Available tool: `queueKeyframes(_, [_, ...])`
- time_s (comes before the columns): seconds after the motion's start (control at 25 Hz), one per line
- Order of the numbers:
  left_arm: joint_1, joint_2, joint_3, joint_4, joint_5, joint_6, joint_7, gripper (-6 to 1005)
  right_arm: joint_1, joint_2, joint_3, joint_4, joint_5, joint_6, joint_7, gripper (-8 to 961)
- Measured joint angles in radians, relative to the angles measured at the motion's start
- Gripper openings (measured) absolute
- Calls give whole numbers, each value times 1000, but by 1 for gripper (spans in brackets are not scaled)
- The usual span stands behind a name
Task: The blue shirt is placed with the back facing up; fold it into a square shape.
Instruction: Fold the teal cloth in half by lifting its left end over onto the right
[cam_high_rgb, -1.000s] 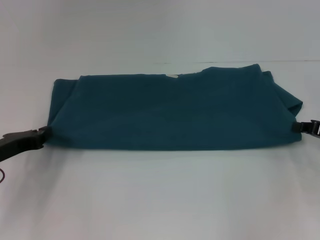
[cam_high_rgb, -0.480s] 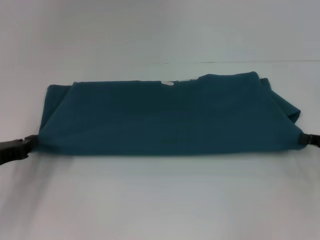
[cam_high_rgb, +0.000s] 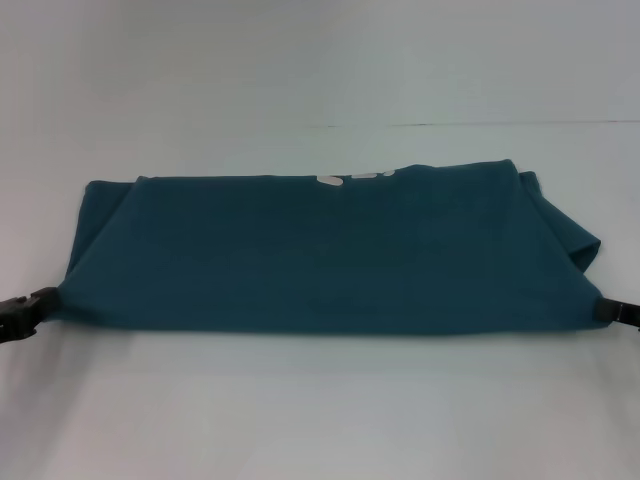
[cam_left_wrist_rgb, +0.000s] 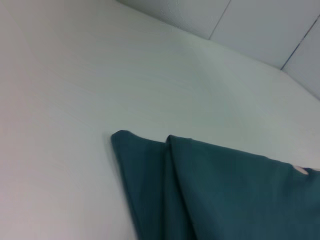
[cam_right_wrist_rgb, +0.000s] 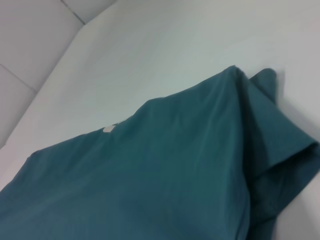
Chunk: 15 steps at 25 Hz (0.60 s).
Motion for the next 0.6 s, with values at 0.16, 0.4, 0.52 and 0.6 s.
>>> queueKeyframes(0.16, [2, 2, -13, 2, 0, 35, 1, 36, 0, 2, -5, 0, -1, -5, 0, 139])
queueKeyframes(0.4, [9, 5, -58, 12, 0, 85, -3, 73, -3, -9, -6, 0, -4, -39, -3, 163])
queueKeyframes(0.52, [14, 9, -105, 12, 0, 105, -13, 179, -6, -15, 4, -20, -2, -65, -10, 175])
queueKeyframes(0.6, [21, 10, -135, 12, 0, 117, -36, 235, -9, -15, 22, -47, 3, -92, -11, 212])
